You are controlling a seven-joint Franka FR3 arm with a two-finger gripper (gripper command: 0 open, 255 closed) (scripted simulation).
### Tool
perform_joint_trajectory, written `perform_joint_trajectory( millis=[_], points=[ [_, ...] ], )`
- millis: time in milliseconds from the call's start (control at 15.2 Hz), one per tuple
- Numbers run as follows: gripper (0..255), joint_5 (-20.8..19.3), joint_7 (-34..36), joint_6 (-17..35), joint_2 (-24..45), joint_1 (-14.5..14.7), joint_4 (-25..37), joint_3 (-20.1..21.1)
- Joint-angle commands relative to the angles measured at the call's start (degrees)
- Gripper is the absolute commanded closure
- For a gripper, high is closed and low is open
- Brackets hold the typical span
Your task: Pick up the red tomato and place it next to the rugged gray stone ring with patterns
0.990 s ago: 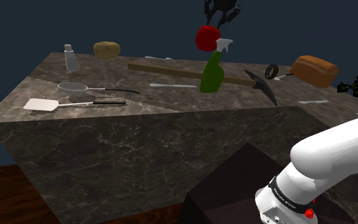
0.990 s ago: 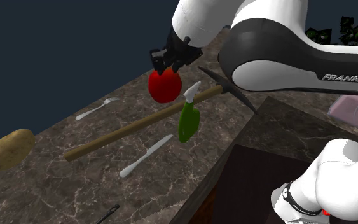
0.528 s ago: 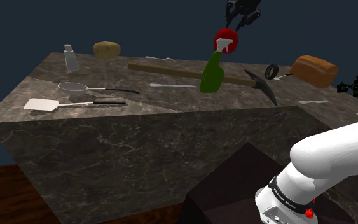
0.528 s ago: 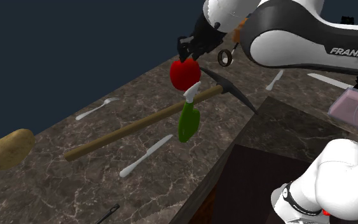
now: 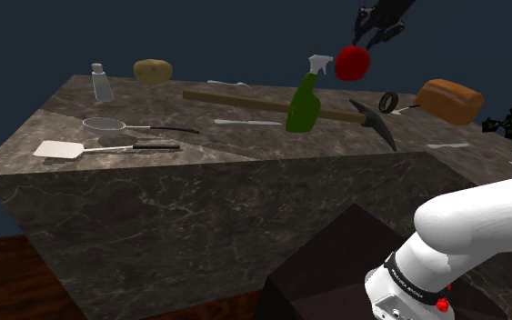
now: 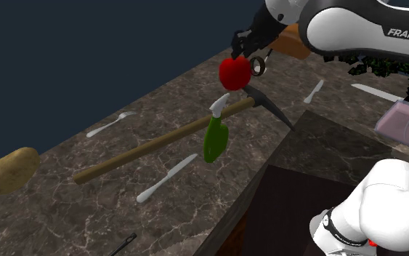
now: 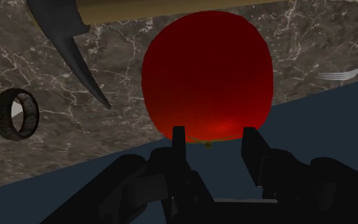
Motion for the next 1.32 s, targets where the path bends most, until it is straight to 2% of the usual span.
perform_joint_trajectory(
  millis=[0,660,1254],
  points=[
    [255,0.4,-3.3,0.0,0.1,-0.3,0.4,-2.7],
    [255,2.8,-18.5,0.1,2.3,-1.3,3.6,-15.8],
    [255,8.4,-33.3,-1.5,9.4,-0.4,12.2,-28.9]
  ],
)
